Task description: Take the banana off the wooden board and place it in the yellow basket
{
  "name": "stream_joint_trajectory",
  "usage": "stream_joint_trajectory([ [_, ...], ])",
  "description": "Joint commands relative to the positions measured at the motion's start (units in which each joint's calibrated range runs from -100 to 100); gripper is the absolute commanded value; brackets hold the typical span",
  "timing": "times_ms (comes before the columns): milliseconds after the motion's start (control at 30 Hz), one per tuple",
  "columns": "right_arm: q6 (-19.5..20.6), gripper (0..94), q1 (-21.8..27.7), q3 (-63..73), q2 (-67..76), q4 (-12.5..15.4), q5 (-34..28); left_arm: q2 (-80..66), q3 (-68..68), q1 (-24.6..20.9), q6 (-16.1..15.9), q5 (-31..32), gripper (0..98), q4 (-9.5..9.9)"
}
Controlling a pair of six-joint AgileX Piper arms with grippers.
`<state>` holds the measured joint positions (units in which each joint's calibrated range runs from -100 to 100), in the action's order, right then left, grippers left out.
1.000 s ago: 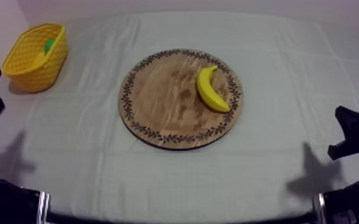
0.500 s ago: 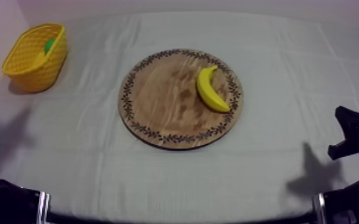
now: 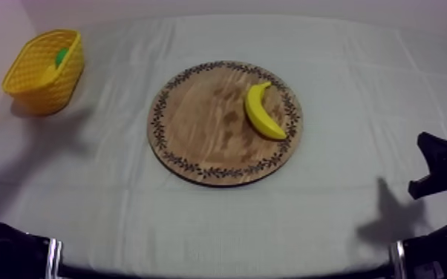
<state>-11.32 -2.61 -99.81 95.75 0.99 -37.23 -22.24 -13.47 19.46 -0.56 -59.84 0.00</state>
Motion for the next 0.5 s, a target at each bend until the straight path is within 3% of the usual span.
stream_joint_trajectory([
  [0, 0.0, 0.3, 0.0, 0.0, 0.0, 0.0, 0.0, 4.2, 1.2, 1.6, 0.3, -0.9, 3.7, -0.31],
  [467, 0.0, 0.3, 0.0, 0.0, 0.0, 0.0, 0.0, 19.7, 3.9, 7.6, 4.6, -5.2, 7.0, -0.48],
])
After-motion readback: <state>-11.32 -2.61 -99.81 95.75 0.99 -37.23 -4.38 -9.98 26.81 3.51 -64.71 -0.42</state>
